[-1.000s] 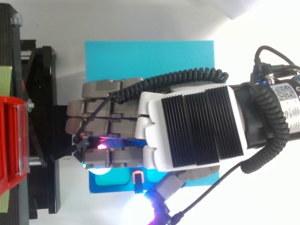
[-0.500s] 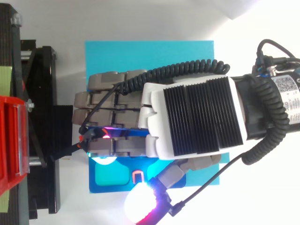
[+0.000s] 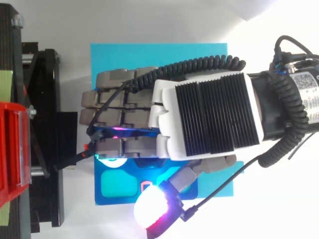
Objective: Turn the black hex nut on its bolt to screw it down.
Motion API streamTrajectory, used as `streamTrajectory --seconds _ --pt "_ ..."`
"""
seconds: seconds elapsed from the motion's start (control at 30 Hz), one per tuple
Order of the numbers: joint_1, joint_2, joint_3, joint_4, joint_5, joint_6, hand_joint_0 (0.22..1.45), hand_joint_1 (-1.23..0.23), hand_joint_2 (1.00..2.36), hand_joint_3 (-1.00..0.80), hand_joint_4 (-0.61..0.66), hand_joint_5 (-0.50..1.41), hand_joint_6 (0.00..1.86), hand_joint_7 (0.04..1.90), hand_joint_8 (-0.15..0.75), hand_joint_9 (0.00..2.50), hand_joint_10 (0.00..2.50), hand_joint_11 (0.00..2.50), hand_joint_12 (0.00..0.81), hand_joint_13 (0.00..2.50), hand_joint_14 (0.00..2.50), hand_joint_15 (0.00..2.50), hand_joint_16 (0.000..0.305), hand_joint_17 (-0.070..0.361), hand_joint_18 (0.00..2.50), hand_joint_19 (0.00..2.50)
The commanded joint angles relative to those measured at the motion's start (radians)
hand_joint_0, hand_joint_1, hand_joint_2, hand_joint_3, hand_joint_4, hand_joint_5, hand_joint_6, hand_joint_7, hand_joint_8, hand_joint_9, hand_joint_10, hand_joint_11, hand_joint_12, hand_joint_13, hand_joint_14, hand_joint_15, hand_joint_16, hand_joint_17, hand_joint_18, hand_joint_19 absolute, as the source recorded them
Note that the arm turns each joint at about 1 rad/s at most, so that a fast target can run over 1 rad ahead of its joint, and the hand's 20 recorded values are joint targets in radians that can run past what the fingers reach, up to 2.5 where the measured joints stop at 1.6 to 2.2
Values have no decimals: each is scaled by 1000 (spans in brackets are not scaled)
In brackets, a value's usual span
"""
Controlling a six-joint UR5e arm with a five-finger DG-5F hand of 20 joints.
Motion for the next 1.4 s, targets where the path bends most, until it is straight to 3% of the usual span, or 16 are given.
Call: streamTrajectory --seconds 0.0,0.3,0.47,1.07,1.23,1.37 --pt "-4 0 0 -4 -7 -2 492 -182 1000 -500 289 -93 518 1205 295 453 2 125 367 437 0 57 53 118 352 159" --pt "-18 0 0 -10 -22 -2 492 -179 1000 -500 285 -93 519 1205 295 453 3 130 368 439 2 57 52 118 351 159" --pt "-33 0 0 -6 -53 -5 493 -170 1000 -500 288 -92 518 1205 296 456 2 131 368 440 0 55 52 118 350 166" --pt "-136 0 0 -4 -180 -21 493 -154 1000 -500 294 -91 513 1214 297 455 2 131 368 441 2 58 53 118 351 168" --pt "-138 0 0 4 -188 -21 493 -151 1000 -500 289 -89 501 1222 298 454 2 123 368 441 2 51 53 118 353 167" --pt "-125 0 14 19 -180 -28 493 -150 1000 -500 293 -91 500 1217 298 455 2 130 369 442 0 58 53 119 353 167"
